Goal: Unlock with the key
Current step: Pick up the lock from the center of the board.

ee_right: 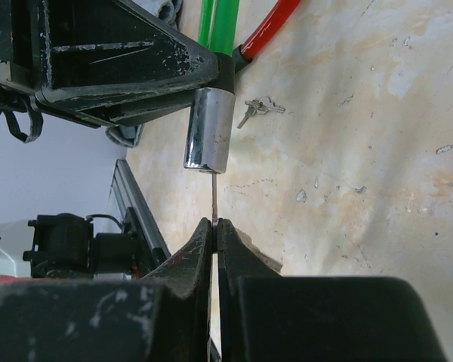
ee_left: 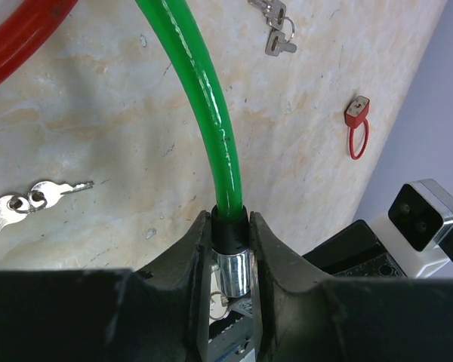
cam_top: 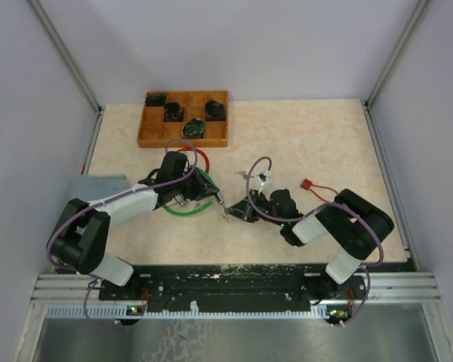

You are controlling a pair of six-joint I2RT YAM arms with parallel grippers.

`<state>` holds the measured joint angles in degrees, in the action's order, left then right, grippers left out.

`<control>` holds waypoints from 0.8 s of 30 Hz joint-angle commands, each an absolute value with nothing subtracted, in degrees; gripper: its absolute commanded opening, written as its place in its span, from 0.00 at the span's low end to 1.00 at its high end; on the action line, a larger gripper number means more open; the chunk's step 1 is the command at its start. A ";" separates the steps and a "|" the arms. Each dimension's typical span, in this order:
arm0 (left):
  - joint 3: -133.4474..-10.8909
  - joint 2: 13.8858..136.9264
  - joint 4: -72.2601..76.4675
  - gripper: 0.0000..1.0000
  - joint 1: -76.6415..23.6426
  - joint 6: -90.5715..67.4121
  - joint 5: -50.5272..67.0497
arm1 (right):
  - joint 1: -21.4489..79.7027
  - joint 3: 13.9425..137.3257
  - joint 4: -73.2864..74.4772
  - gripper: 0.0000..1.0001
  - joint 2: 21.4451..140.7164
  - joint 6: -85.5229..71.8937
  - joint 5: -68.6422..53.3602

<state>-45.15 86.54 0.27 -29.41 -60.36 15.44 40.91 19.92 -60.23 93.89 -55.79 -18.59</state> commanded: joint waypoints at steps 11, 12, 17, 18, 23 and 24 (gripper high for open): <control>-43.90 84.47 3.43 0.00 -29.03 -62.06 19.39 | 41.30 19.91 -66.41 0.00 94.18 -57.18 -15.87; -43.62 84.34 3.62 0.00 -29.01 -62.35 19.61 | 41.31 19.73 -67.33 0.00 94.19 -57.39 -15.64; -41.40 83.20 5.24 0.00 -29.08 -64.73 21.24 | 41.23 20.26 -70.08 0.00 96.32 -58.13 -15.52; -41.01 82.77 5.27 0.00 -29.13 -65.12 21.27 | 41.22 20.56 -69.78 0.00 96.14 -58.10 -15.51; -37.52 79.63 7.54 0.00 -29.36 -66.58 19.30 | 41.23 22.54 -65.29 0.00 93.00 -56.82 -13.95; -36.81 79.22 8.27 0.00 -29.40 -67.03 19.43 | 41.25 22.79 -64.69 0.00 92.37 -56.49 -13.43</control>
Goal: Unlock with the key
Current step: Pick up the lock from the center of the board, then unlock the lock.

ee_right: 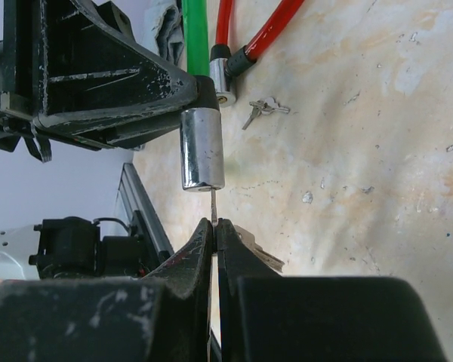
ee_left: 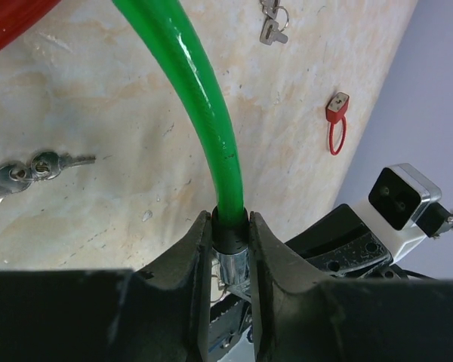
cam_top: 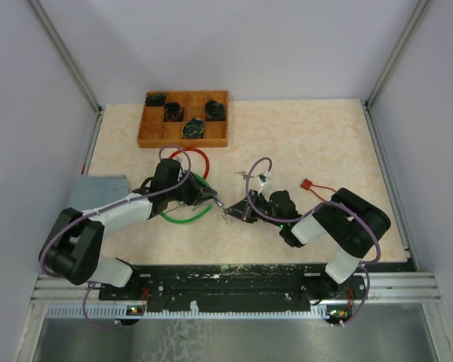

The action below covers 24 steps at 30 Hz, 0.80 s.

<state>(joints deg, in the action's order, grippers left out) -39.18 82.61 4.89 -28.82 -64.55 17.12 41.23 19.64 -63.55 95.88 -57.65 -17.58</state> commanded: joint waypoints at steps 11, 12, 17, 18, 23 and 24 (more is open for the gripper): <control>-34.24 79.72 13.11 0.00 -30.58 -70.21 24.51 | 41.22 27.00 -67.31 0.00 92.67 -51.75 -17.85; -34.01 79.28 13.45 0.00 -30.72 -70.37 24.38 | 41.18 26.94 -67.43 0.00 92.65 -51.70 -17.27; -31.95 76.77 16.96 0.00 -31.89 -71.80 24.08 | 40.67 27.16 -67.22 0.00 91.94 -52.09 -15.24; -31.20 76.30 18.60 0.00 -31.95 -72.07 24.13 | 40.33 27.20 -67.76 0.00 91.93 -52.77 -15.66; -26.05 73.95 30.66 0.00 -31.91 -73.10 23.87 | 39.29 27.82 -68.47 0.00 92.14 -57.32 -19.11; -25.38 73.50 33.25 0.00 -31.95 -72.63 23.97 | 39.17 28.26 -67.14 0.00 92.19 -57.95 -19.87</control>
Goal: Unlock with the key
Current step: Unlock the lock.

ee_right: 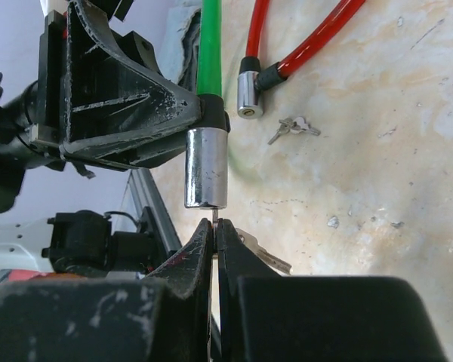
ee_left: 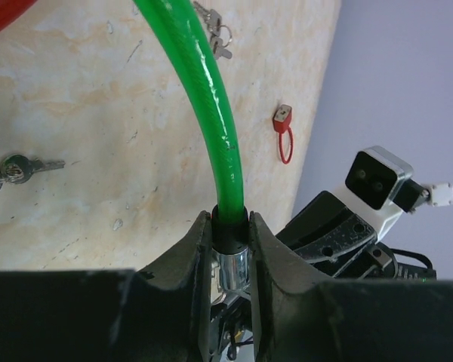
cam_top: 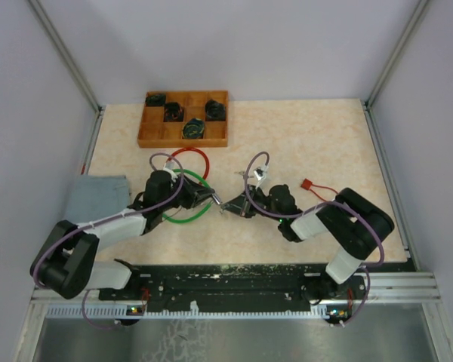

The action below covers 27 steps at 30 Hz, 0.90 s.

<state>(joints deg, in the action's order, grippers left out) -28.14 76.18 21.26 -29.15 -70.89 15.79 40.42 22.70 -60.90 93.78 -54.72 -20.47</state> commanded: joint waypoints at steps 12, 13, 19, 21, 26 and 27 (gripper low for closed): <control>-17.98 72.82 60.08 0.01 -31.92 -68.38 28.09 | 37.45 30.17 -72.60 0.00 98.12 -69.89 -29.31; -18.12 72.79 58.99 0.09 -31.91 -67.95 28.01 | 37.44 30.17 -72.55 0.00 97.88 -69.46 -29.23; -17.29 73.02 58.03 0.34 -31.91 -66.63 27.22 | 37.49 30.80 -69.33 0.00 95.62 -65.90 -29.36; -17.37 73.50 58.43 0.40 -31.87 -66.70 27.75 | 37.45 31.72 -66.91 0.00 95.16 -64.25 -30.25; -18.28 75.46 59.35 0.48 -31.52 -66.83 29.71 | 37.51 34.15 -63.79 0.00 95.11 -61.70 -33.68; -18.42 75.88 59.60 0.48 -31.42 -66.85 30.13 | 37.45 34.59 -63.40 0.00 95.14 -61.29 -34.33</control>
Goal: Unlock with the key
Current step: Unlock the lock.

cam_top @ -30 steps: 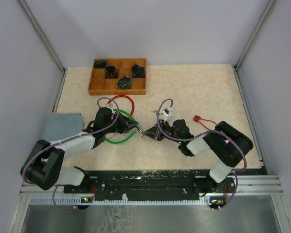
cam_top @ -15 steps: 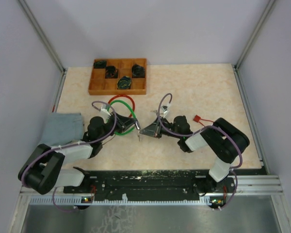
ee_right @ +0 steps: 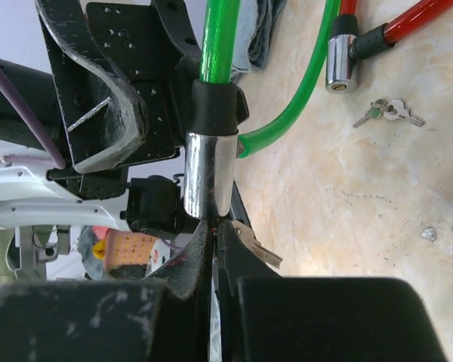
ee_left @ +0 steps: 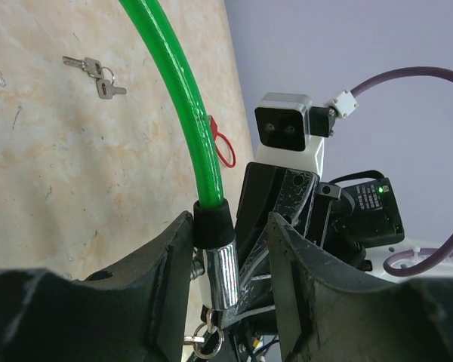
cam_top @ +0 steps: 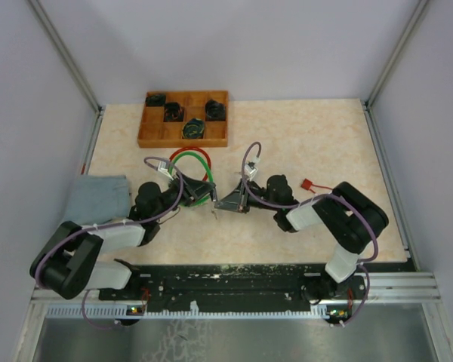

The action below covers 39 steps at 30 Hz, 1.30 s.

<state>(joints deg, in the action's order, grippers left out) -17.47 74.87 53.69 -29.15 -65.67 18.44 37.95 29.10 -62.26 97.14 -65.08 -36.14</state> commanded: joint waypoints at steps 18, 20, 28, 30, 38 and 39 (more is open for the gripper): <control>-22.24 79.43 49.72 0.56 -26.35 -62.53 34.05 | 37.44 37.49 -58.58 0.00 90.98 -57.79 -38.84; -22.29 80.07 50.20 0.55 -25.99 -62.65 34.46 | 37.42 37.83 -58.47 0.00 91.00 -57.81 -39.29; -20.50 81.92 59.19 0.31 -24.42 -65.94 34.90 | 37.31 39.32 -57.21 0.00 90.82 -57.21 -41.77; -19.55 82.36 63.31 0.19 -24.02 -67.47 34.89 | 37.27 39.81 -55.59 0.00 90.63 -56.51 -41.51; -18.10 80.20 65.66 0.00 -24.06 -69.17 32.02 | 37.29 41.46 -45.54 0.16 87.71 -48.22 -40.31; -17.90 79.37 64.56 0.00 -24.08 -68.95 31.23 | 37.36 41.87 -42.56 0.22 86.42 -45.66 -39.50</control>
<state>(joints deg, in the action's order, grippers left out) -18.98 82.02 62.78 -23.55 -68.36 31.20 37.71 37.34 -45.69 92.77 -54.68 -42.61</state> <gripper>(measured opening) 0.318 0.139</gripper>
